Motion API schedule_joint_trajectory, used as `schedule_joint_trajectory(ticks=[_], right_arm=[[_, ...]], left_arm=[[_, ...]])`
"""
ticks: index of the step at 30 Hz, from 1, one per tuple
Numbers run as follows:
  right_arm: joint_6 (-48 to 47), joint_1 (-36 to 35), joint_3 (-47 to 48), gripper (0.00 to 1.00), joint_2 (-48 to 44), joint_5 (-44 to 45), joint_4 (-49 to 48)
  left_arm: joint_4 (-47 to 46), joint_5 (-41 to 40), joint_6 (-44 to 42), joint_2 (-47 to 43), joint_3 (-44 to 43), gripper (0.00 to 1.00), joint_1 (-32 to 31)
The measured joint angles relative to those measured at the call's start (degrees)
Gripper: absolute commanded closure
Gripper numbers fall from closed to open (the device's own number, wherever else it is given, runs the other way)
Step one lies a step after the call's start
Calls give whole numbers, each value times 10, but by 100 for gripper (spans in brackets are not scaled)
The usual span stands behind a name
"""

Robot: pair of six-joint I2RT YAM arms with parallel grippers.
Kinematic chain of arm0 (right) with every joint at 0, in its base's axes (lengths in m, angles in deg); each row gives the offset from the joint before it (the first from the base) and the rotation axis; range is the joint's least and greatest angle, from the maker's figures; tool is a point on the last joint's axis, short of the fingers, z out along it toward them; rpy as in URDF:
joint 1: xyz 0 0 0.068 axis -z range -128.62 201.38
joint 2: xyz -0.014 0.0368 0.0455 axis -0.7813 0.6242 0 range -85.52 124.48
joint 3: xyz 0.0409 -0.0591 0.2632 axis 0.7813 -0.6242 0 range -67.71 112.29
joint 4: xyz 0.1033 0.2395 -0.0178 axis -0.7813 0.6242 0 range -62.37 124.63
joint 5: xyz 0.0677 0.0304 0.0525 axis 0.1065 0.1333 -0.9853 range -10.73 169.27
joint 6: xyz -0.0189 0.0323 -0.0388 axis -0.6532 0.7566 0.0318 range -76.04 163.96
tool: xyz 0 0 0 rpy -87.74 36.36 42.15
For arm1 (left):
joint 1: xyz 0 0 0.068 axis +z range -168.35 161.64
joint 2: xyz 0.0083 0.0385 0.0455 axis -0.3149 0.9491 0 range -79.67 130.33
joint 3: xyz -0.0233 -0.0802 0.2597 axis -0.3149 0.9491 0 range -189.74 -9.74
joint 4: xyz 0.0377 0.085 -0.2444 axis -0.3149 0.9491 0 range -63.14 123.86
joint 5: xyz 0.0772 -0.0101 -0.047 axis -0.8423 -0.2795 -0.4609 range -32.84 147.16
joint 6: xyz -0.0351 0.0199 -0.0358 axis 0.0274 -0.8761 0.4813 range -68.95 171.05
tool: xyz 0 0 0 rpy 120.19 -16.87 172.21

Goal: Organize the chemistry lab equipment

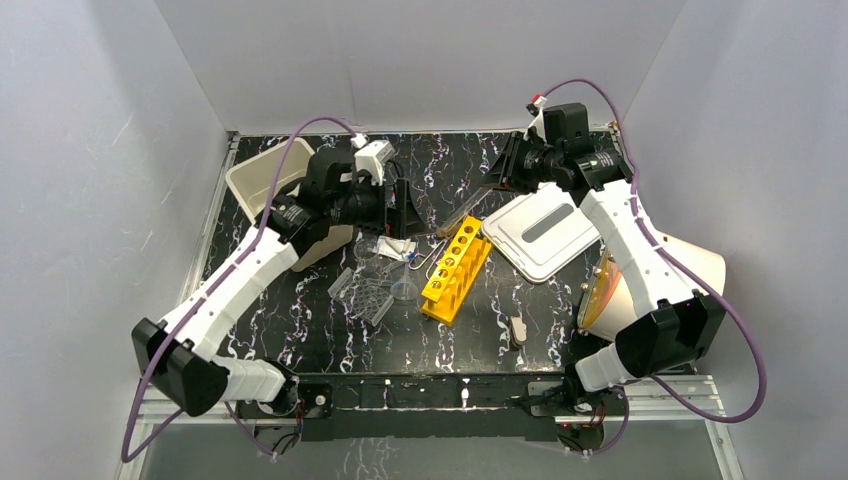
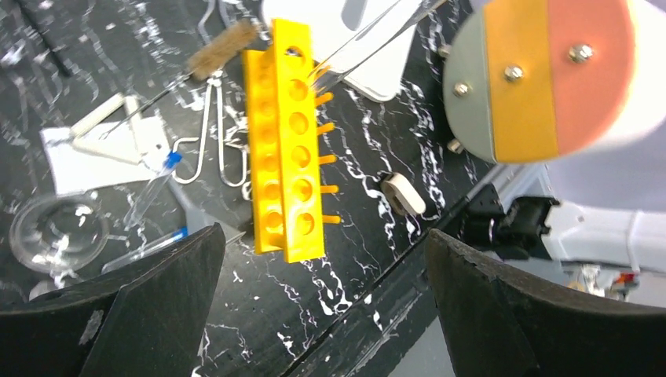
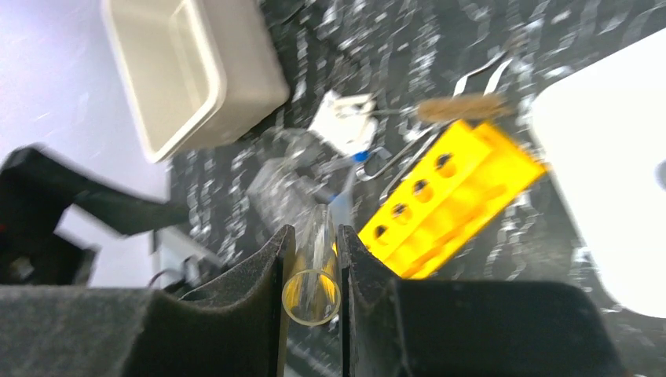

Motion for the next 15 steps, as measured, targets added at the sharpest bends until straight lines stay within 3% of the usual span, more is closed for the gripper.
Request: schedule_joint_trajectory(ticks=[9, 15], right_arm=[[-103, -78, 59, 77, 28, 235, 19], [-146, -157, 50, 77, 48, 334, 12]], left_arm=[[13, -105, 80, -23, 70, 2, 2], [16, -131, 92, -23, 70, 2, 2]])
